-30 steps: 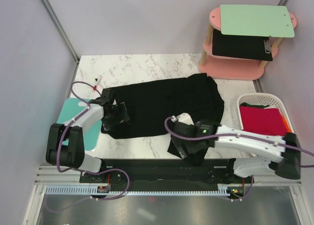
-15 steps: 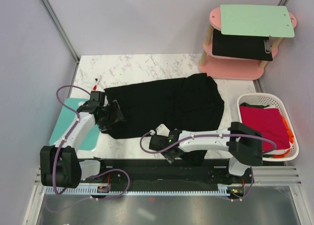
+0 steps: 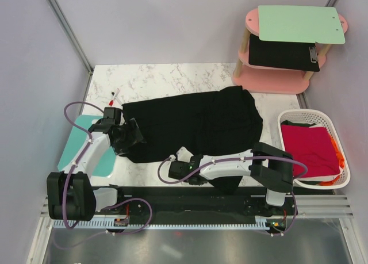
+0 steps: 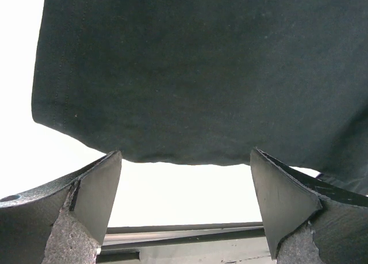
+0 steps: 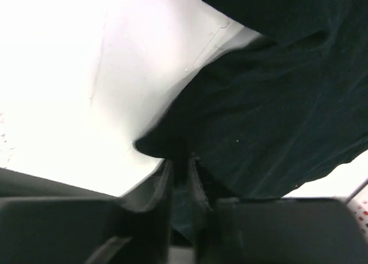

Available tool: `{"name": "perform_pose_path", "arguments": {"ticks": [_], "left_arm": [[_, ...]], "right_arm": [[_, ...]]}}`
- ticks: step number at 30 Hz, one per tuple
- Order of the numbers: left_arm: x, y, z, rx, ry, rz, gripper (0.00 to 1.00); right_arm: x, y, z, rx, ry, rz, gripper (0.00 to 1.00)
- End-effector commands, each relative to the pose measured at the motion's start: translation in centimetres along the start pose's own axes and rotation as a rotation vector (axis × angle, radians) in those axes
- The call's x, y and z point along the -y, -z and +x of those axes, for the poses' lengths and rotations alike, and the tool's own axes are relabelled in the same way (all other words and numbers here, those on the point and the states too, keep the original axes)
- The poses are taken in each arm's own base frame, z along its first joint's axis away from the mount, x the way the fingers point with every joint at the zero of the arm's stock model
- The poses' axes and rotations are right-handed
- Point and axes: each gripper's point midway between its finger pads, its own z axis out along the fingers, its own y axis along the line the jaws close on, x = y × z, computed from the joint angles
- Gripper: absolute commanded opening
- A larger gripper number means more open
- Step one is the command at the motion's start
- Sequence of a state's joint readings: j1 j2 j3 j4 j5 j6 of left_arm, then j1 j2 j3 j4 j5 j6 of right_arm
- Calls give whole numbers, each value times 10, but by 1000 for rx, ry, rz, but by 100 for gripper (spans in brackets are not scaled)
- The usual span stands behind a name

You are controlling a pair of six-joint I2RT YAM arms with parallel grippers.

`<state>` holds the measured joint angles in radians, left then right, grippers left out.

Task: Fold and stack the t-shirts
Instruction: Grap the side of the flattened tshirt closest away from the robot with both arms

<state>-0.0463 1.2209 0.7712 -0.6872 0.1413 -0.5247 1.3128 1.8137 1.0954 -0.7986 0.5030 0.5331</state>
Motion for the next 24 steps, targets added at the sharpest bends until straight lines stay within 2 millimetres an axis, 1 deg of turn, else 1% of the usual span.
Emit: {"name": "perform_pose_path", "arguments": {"ticks": [1,2,4,5,6,10,11,12,13,17,19,22,23,24], "left_arm": [[2,5,-6,8,18,2,99],[2,5,-7,9,21,1,99],[1,7,-8,17,24,-6,99],[0,9,-9,20,21,-12,99],[-2,11,-12,32,20,-26,99],[-10,13,-13,23,15,-78,99],[-16,14,-11,14,9,-110,99],[-16,15,-14,14,5,-120,99],[-20,14,-13,0,2,-142,99],[-22,16,-15,-23,-1,-178,98],[-29,15,-16,-30,-9,-217,96],[-32,9,-14,-71,-20,-243,90],[-35,4,-12,-96,-18,-259,86],[-36,1,-12,-108,-22,-264,84]], "right_arm": [[-1,-17,23,-63,5,15,10],[0,-15,23,-60,0,14,4],[3,-11,23,-54,-11,22,1],[7,-6,20,-41,-25,24,0],[11,-2,22,-44,-26,33,0],[31,17,16,2,-63,67,0],[34,20,17,4,-74,76,0],[40,22,20,-4,-71,93,0],[45,26,19,8,-79,105,0],[61,29,23,7,-91,147,0],[66,30,24,8,-103,154,0],[76,32,23,17,-118,162,0],[79,32,22,18,-124,165,0],[81,33,20,21,-121,168,0]]}}
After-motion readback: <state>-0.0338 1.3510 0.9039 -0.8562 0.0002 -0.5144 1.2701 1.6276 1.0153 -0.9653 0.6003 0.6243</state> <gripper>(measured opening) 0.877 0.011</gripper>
